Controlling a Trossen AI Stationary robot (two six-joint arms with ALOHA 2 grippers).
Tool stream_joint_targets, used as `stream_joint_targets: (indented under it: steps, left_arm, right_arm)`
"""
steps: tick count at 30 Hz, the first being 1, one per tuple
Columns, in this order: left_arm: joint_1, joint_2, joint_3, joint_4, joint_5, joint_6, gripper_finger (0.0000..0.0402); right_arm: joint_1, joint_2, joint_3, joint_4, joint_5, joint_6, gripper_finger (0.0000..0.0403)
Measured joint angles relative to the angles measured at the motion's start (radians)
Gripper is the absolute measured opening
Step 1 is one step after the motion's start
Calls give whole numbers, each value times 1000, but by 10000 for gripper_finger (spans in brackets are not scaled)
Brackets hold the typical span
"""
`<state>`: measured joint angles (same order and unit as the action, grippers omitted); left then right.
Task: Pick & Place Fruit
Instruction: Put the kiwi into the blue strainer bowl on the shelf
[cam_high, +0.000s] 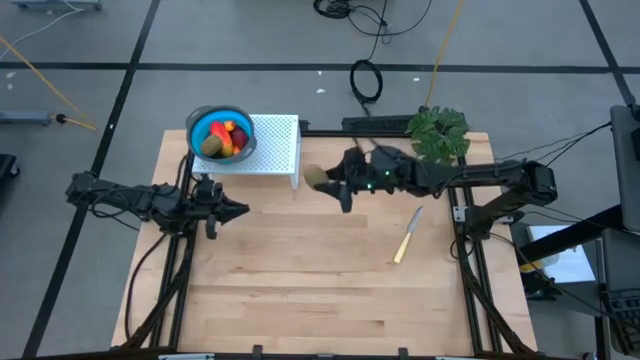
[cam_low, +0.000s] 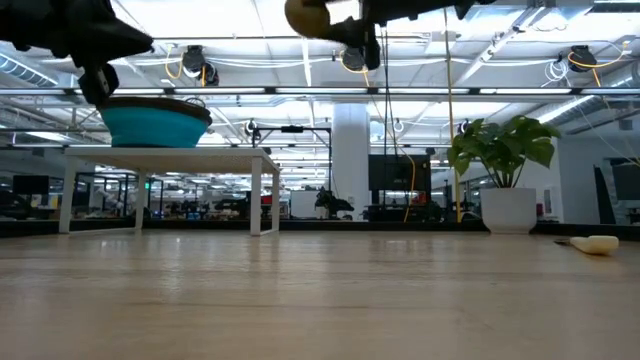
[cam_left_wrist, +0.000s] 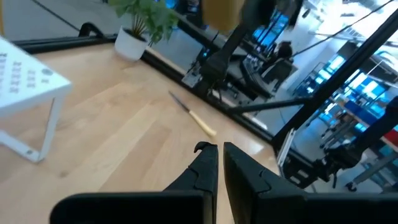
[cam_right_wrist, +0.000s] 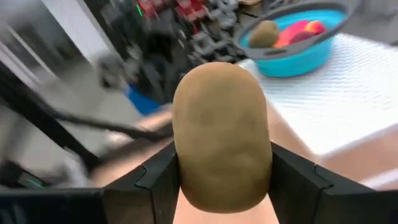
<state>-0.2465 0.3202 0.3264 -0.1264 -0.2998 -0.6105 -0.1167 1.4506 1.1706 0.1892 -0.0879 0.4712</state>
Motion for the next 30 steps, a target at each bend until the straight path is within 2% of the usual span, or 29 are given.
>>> stream_joint_targets:
  steps: [6,13,24,30]
  left_arm:
    - [0,108,0,172,-17,50,24]
    - [0,314,0,463,-17,131,24]
    - [0,568,2,753,-43,130,25]
    - [0,664,68,777,-51,140,25]
  right_arm:
    - [65,1,0,-123,173,-386,194]
    - [133,6,0,-163,327,-685,194]
    - [184,9,0,-175,330,-955,198]
    - [184,9,0,-205,331,-1013,198]
